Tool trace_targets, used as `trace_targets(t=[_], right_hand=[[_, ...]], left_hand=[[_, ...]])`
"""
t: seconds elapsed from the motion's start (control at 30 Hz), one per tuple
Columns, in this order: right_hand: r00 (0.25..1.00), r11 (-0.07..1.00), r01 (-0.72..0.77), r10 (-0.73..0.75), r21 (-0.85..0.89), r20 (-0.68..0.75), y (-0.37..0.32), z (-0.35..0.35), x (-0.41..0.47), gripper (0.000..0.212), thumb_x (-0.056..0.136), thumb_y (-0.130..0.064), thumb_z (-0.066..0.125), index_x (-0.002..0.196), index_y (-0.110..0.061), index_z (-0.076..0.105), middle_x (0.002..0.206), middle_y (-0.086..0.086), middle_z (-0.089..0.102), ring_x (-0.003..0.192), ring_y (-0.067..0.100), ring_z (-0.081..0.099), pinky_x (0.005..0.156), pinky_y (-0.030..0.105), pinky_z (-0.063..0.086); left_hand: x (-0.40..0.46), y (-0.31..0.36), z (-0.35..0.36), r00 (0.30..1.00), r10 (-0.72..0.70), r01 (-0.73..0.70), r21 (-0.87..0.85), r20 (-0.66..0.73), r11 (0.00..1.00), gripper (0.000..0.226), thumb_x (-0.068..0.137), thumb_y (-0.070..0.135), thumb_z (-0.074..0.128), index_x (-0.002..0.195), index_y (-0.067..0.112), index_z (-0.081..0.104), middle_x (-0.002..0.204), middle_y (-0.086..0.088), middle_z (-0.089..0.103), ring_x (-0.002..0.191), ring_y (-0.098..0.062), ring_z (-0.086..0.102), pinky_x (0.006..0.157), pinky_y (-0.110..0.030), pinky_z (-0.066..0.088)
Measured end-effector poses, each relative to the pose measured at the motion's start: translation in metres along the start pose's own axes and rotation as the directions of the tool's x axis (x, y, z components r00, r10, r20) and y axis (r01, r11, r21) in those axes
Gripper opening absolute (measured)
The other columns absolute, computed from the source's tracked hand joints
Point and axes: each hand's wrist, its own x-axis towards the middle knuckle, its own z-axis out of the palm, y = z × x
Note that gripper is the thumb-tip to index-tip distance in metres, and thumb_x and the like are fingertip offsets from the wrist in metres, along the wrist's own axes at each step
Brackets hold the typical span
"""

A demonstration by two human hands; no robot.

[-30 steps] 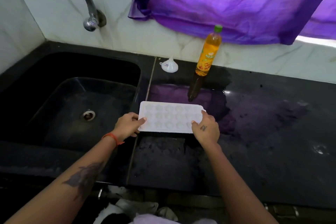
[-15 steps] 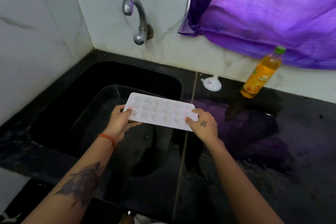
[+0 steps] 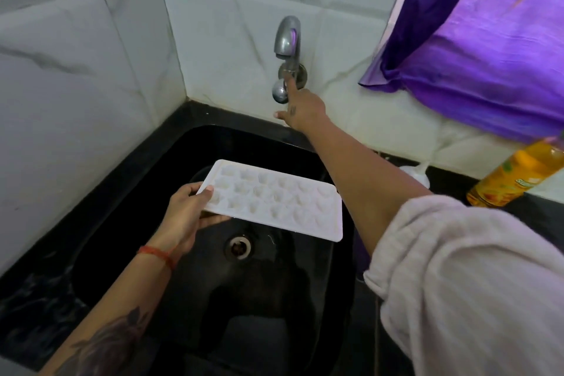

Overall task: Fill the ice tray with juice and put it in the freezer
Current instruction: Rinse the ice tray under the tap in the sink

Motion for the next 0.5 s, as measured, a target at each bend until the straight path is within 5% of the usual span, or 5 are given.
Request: trace_targets(t=[0.23,0.5], right_hand=[[0.985,0.979,0.112,-0.132,-0.169,-0.114,-0.004,0.012,0.031,0.037,0.094,-0.020,0.047,0.129,-0.016,0.037,0.122,0.021,0.051,0.104,0.032,0.051,0.074,0.032,0.041],[0.988,0.929,0.151,-0.155,-0.338,0.016,-0.003,0.002,0.032,0.054,0.094,-0.013,0.048,0.141,-0.027,0.025,0.132,0.023,0.041,0.115,0.034,0.043,0.086,0.037,0.044]], left_hand=[[0.010,0.003,-0.008,1.000,-0.025,0.026,-0.069,0.014,0.997,0.024,0.096,0.014,0.047,0.115,0.001,0.053,0.106,-0.013,0.065,0.091,-0.025,0.066,0.053,-0.028,0.058],[0.008,-0.002,-0.009,0.999,-0.048,0.048,-0.072,-0.005,0.996,0.023,0.096,0.014,0.048,0.113,0.000,0.053,0.104,-0.014,0.065,0.087,-0.025,0.067,0.053,-0.029,0.058]])
